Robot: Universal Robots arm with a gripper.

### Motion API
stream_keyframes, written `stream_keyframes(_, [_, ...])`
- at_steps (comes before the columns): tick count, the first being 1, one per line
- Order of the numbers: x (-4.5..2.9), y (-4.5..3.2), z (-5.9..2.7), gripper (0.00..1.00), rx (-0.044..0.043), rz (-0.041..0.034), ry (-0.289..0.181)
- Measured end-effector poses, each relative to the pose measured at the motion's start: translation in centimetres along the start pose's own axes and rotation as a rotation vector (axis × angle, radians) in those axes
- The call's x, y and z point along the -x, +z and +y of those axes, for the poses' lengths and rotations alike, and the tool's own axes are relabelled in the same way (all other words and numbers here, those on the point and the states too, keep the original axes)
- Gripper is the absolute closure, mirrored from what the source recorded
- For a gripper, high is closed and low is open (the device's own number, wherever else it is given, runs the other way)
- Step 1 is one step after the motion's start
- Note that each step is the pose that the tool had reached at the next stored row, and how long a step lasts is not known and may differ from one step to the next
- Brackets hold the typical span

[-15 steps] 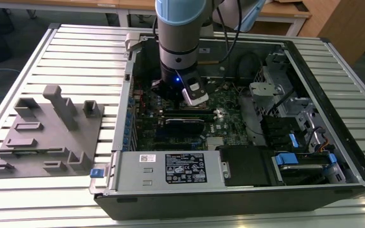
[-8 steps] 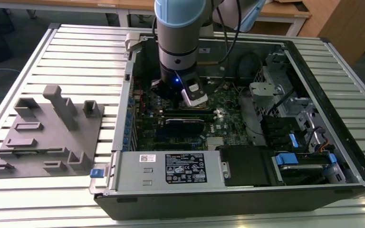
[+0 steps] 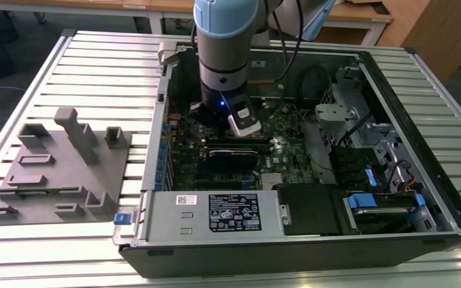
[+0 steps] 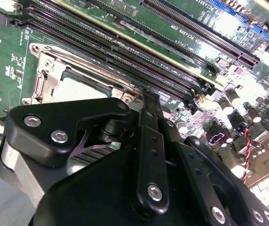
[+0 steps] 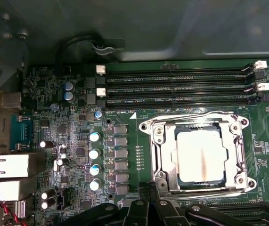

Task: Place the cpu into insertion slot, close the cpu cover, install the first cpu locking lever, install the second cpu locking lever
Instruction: 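Install the second cpu locking lever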

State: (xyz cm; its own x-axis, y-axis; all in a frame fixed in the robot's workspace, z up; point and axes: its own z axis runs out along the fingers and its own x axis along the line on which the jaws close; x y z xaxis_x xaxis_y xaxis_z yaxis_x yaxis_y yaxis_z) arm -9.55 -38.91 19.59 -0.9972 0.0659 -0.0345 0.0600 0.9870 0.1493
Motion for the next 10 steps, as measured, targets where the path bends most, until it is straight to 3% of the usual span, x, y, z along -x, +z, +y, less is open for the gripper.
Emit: stream_keyframes(10, [-0.31, 0.10, -0.09, 0.89, 0.0021, 0.0001, 0.000])
